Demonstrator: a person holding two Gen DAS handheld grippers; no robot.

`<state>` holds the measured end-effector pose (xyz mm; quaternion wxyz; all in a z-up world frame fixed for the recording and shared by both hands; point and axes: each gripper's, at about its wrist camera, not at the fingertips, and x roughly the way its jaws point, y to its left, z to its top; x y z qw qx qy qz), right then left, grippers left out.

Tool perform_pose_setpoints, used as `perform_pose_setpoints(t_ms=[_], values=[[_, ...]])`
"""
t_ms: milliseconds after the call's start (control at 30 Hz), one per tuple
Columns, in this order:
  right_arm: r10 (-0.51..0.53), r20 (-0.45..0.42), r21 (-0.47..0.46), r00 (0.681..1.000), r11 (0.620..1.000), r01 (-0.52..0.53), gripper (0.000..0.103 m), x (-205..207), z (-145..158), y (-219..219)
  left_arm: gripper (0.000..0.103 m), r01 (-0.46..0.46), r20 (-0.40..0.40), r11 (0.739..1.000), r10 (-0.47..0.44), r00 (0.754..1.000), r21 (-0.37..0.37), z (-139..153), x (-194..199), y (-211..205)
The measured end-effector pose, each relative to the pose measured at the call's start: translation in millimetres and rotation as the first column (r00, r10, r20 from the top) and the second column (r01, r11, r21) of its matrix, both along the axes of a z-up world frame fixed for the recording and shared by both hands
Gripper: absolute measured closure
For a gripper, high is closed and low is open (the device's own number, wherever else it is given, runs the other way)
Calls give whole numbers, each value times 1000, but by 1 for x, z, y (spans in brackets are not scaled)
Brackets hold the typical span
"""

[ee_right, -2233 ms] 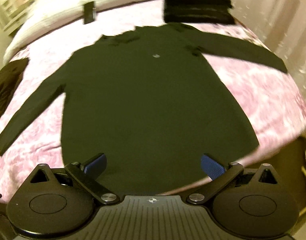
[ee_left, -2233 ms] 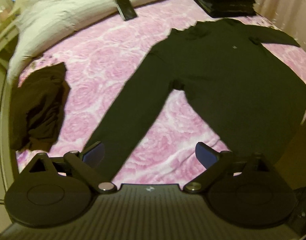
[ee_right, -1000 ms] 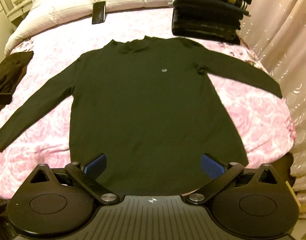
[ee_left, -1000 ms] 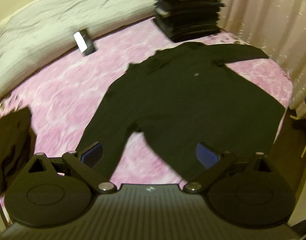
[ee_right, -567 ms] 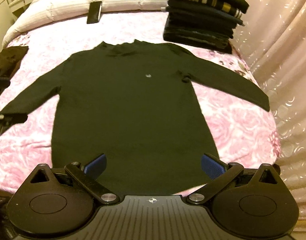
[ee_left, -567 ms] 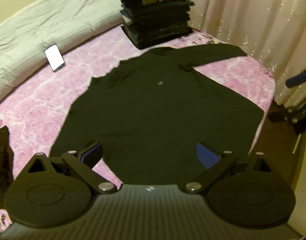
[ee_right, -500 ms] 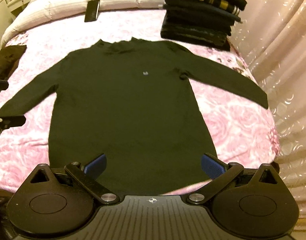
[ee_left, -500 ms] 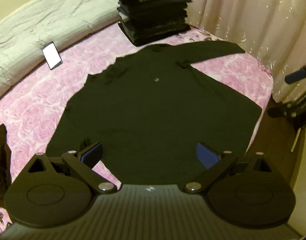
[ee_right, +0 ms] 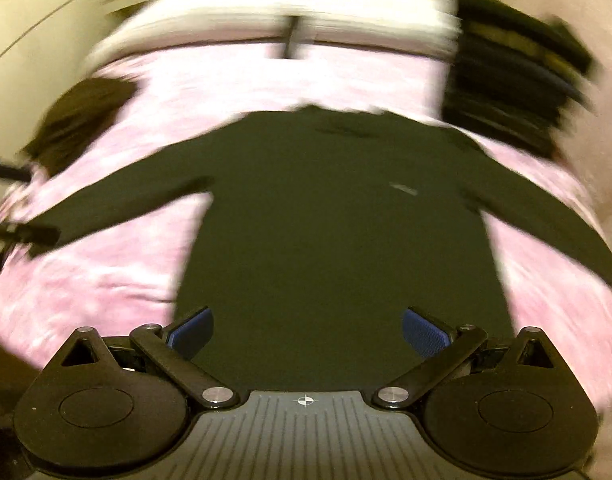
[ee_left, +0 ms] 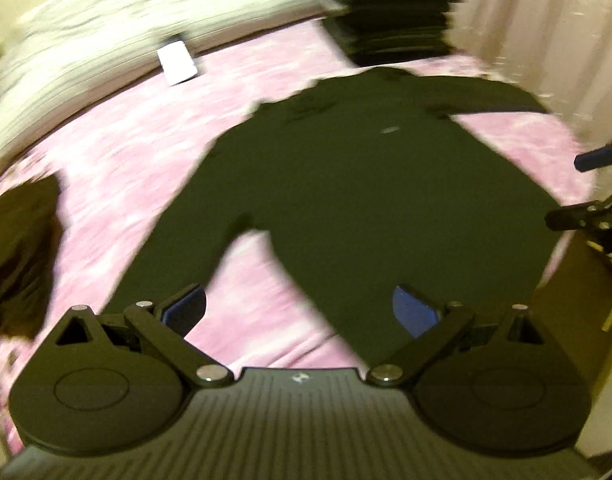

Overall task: Fold clothes
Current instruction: 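Grasp a sleeve cuff with the right gripper and lift it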

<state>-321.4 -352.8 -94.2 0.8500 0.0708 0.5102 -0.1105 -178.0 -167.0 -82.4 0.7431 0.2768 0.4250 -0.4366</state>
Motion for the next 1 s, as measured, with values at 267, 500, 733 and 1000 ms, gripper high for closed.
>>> perform_pose_setpoints(t_ms=[267,500,733,1000], values=[[474,75,-113,878,878,-464,5,105,-48,170,5,-214,97,961,199,975,177,-44,83,171],[718,41,-161,695,691,-705,50,182,-115,289,5,-362,93,912,350,932,193,-74,144,275],[878,-106,-259,466,428,-866,60,234,-203,367,5,-433,73,885,427,901,169,-105,172,315],[893,-118,-214,435,405,-889,100,257,-222,374,5,-492,10,853,498,867,174,-129,175,341]])
